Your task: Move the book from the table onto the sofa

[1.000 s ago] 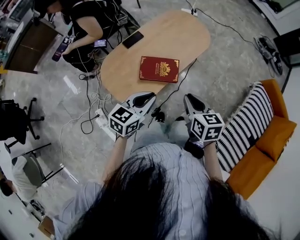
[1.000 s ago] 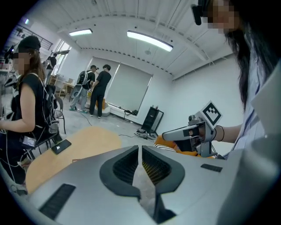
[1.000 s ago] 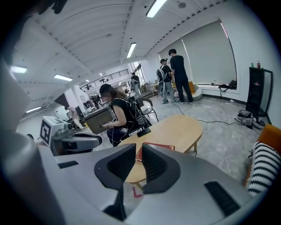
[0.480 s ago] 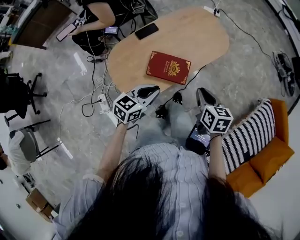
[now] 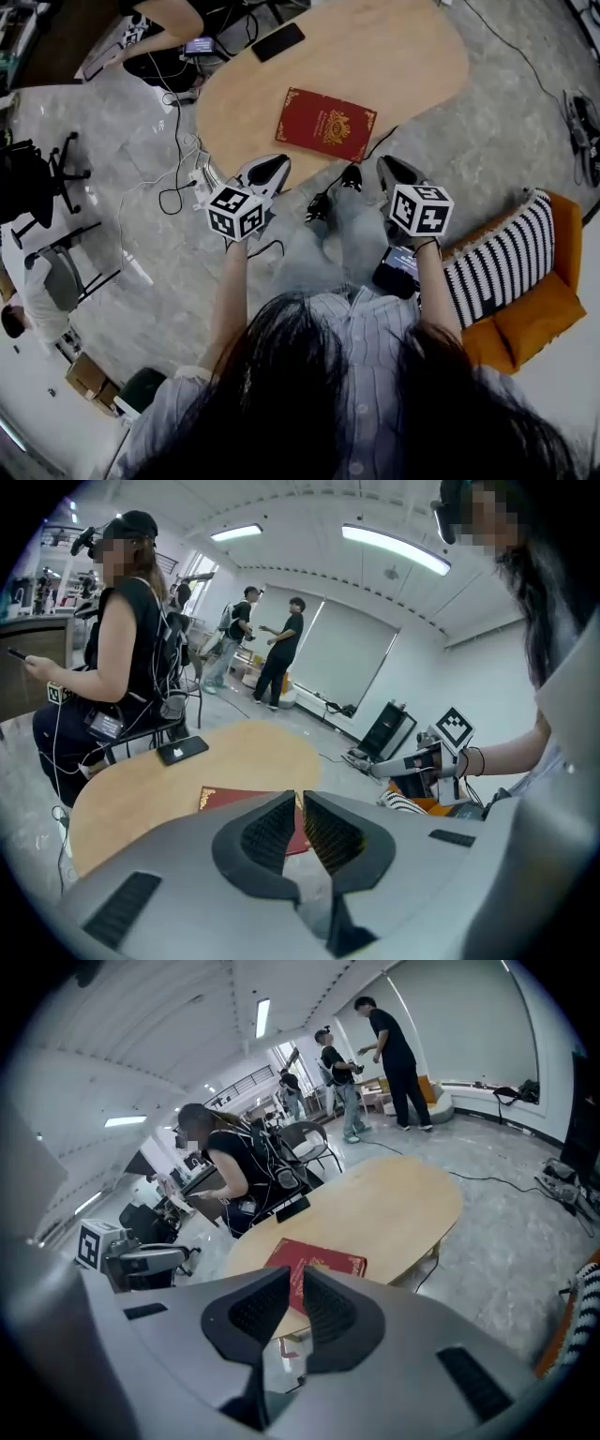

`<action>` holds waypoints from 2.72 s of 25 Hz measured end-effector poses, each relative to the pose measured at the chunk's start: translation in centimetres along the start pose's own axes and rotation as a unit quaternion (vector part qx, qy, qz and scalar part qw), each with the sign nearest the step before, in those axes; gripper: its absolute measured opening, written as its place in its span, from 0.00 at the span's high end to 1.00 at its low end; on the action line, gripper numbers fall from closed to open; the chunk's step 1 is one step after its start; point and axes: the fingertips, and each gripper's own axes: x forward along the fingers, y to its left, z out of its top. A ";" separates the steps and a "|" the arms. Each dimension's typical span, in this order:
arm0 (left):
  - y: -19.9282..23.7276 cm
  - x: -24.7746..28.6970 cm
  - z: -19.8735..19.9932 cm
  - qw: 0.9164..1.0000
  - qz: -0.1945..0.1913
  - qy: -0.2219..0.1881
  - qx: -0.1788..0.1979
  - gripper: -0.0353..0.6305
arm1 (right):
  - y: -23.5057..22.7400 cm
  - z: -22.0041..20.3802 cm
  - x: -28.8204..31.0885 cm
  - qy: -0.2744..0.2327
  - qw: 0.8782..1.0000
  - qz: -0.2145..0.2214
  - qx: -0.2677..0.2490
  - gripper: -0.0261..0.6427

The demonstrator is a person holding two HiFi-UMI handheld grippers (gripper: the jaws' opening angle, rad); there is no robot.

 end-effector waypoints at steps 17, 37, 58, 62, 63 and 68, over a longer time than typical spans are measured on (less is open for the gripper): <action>9.5 7.9 -6.6 0.997 0.028 0.051 -0.059 0.77 | -6.0 -5.3 12.3 0.033 0.993 0.060 0.092 0.86; 18.9 14.0 -11.8 0.987 0.066 0.128 -0.068 0.49 | -9.3 -9.6 20.0 0.052 0.994 0.038 0.089 0.59; 18.2 16.7 -13.5 0.980 -0.004 0.169 -0.108 0.48 | -9.3 -10.8 20.4 0.070 0.989 0.036 0.126 0.59; 16.9 16.2 -14.5 0.976 -0.007 0.199 -0.091 0.48 | -9.3 -12.1 19.2 0.095 0.987 0.037 0.123 0.61; 16.5 15.9 -14.6 0.976 -0.006 0.200 -0.082 0.48 | -9.3 -12.5 18.8 0.101 0.987 0.035 0.122 0.61; 14.3 14.0 -15.0 0.978 -0.002 0.202 -0.059 0.49 | -8.4 -13.4 16.4 0.124 0.987 0.031 0.095 0.64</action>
